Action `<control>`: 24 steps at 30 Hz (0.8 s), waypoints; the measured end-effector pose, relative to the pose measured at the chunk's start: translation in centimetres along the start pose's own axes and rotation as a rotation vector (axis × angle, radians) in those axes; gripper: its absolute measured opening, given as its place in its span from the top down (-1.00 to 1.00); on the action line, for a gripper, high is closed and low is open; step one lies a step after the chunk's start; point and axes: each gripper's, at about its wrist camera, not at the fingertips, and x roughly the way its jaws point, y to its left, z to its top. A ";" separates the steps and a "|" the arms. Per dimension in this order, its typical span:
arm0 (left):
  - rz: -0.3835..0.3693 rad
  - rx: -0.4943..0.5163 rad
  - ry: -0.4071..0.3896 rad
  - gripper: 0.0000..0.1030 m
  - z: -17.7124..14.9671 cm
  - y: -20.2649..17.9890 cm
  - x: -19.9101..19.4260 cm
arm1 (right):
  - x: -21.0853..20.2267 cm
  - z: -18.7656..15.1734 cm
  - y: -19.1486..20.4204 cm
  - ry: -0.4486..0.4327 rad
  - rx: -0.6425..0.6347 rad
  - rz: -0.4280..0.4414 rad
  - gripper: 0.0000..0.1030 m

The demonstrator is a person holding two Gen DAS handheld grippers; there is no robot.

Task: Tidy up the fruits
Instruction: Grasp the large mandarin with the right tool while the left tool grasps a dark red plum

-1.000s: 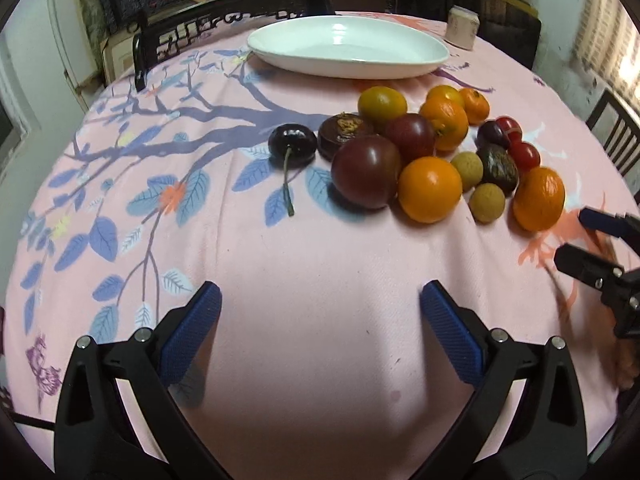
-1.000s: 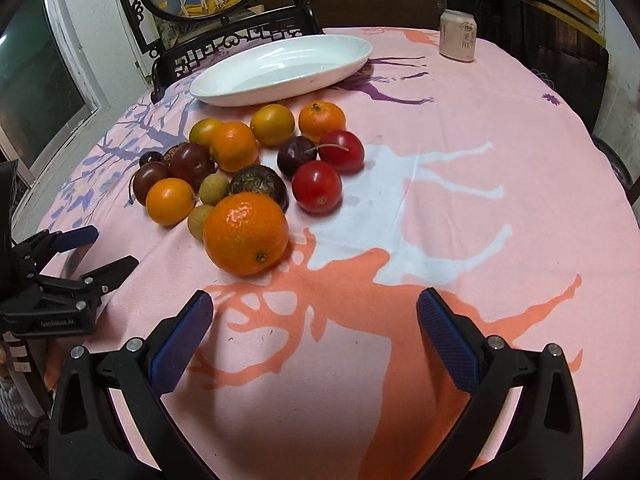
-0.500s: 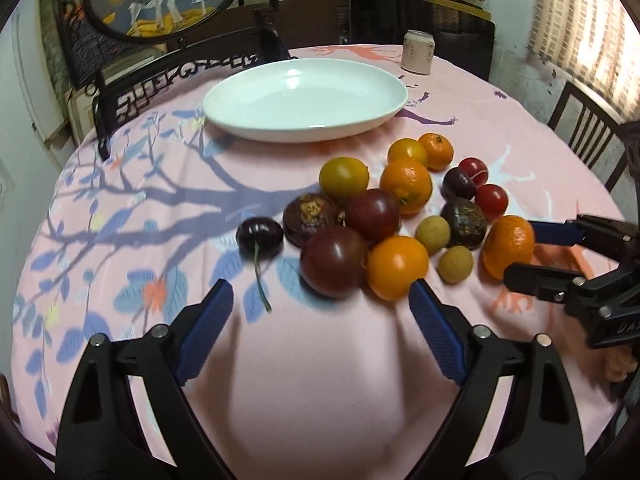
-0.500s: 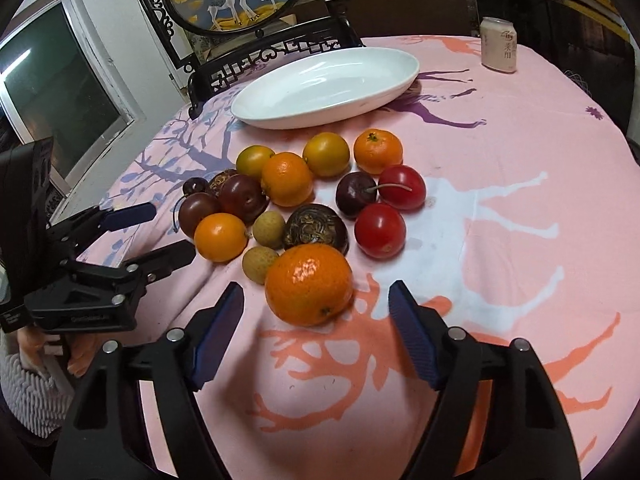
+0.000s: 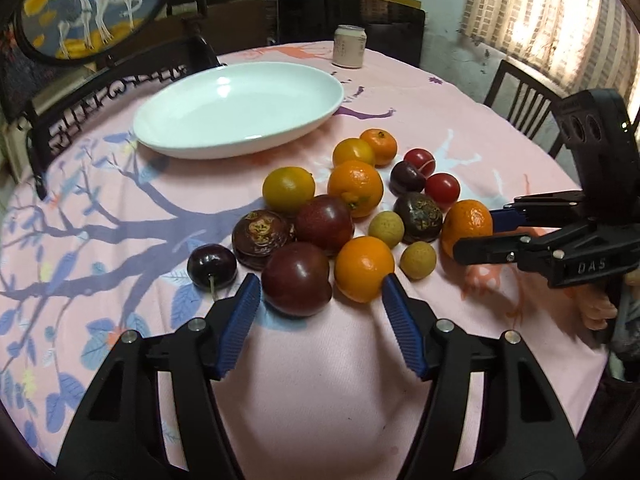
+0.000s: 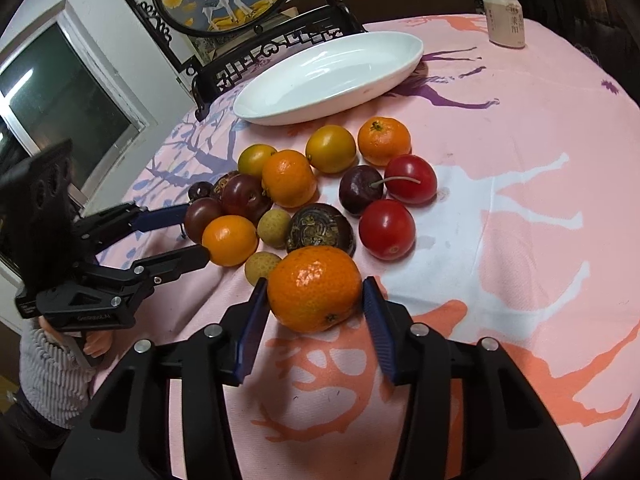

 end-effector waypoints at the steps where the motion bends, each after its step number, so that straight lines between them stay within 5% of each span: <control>1: -0.020 -0.018 0.001 -0.17 -0.1 0.4 -0.1 | -0.1 0.0 -0.1 -0.001 0.006 0.006 0.09; 3: -0.041 -0.047 -0.005 -0.03 -0.4 0.8 -0.3 | -0.2 -0.2 -0.3 -0.003 0.012 0.011 0.10; 13: -0.100 -0.142 -0.009 -0.02 0.1 1.7 0.1 | -0.4 -0.5 -0.1 -0.015 0.007 0.002 0.10; 16: -0.096 -0.175 -0.005 0.20 -0.1 2.4 -0.1 | -0.7 -0.7 -0.4 -0.024 0.017 -0.004 0.10; 19: -0.127 -0.263 -0.003 0.20 -0.5 4.3 -0.1 | -1.0 -0.8 -0.8 -0.032 0.035 -0.004 0.10; 24: -0.041 -0.212 0.005 0.06 0.0 2.8 0.6 | -0.9 -0.8 -0.8 -0.028 0.035 -0.002 0.10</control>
